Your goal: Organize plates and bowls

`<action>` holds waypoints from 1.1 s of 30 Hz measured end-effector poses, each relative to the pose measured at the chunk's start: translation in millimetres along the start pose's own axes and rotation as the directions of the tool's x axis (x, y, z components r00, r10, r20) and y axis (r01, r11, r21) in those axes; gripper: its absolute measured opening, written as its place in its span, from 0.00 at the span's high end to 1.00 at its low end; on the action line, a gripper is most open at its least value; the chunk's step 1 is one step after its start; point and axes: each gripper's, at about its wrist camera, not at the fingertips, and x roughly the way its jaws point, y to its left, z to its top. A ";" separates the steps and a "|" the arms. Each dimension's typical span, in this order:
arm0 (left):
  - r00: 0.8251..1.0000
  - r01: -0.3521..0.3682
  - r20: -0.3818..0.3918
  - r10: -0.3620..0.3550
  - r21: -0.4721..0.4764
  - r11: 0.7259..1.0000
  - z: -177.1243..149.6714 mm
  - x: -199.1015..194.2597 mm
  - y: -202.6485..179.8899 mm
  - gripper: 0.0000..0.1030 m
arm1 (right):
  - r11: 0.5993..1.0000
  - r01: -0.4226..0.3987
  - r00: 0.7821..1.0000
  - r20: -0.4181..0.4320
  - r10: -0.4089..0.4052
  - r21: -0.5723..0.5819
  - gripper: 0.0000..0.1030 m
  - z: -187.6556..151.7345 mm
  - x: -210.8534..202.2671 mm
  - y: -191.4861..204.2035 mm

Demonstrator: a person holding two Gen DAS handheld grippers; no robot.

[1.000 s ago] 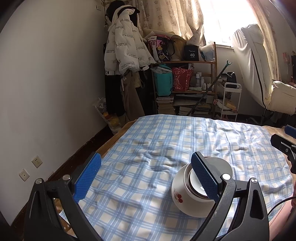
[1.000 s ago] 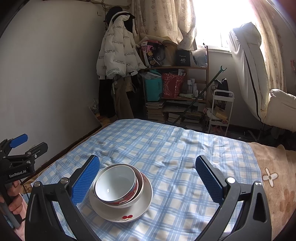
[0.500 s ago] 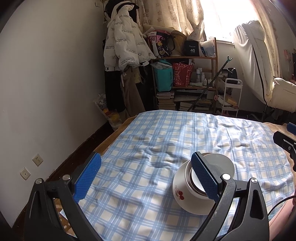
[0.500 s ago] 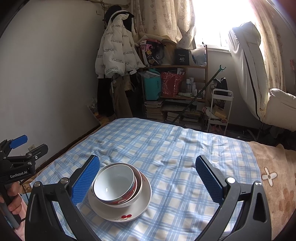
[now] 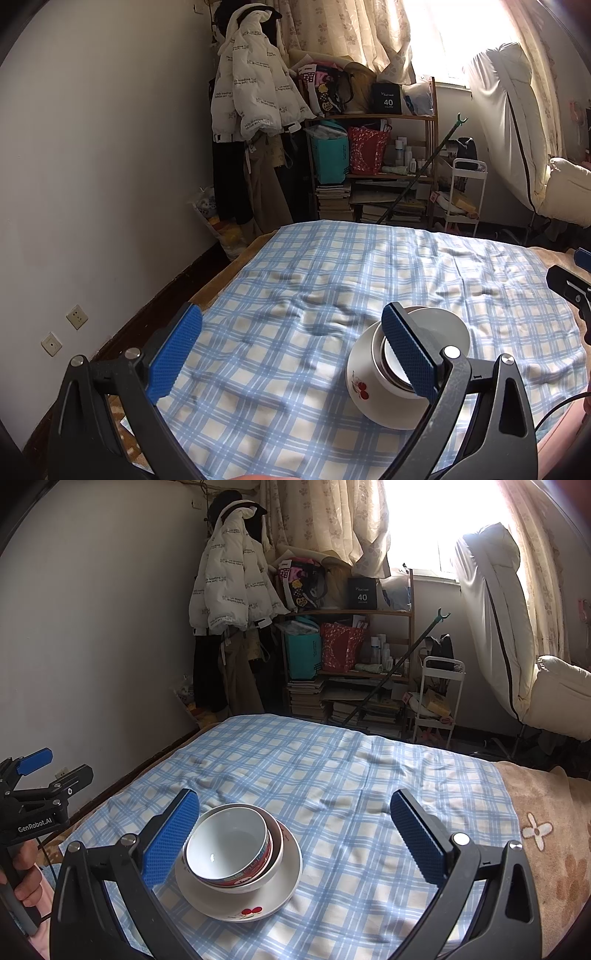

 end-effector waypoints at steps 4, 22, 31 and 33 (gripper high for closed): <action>1.000 0.003 -0.002 -0.003 0.001 1.000 -0.1 -0.7 -0.2 0.06 | 1.000 -0.001 1.000 0.000 0.001 -0.001 0.00 0.3 -0.1 -0.4; 1.000 -0.012 0.001 0.012 0.037 0.999 -0.9 -2.6 -6.5 0.06 | 1.000 -0.002 1.000 -0.002 0.002 -0.003 0.00 0.5 -0.1 -1.3; 1.000 -0.013 0.002 0.013 0.040 0.999 -1.3 -2.5 -6.6 0.06 | 1.000 -0.003 1.000 -0.002 0.003 -0.003 0.00 1.4 0.0 -1.0; 1.000 -0.011 0.002 0.011 0.037 0.999 -1.1 -2.7 -6.5 0.06 | 1.000 -0.002 1.000 -0.002 0.002 -0.004 0.00 1.5 -0.1 -1.0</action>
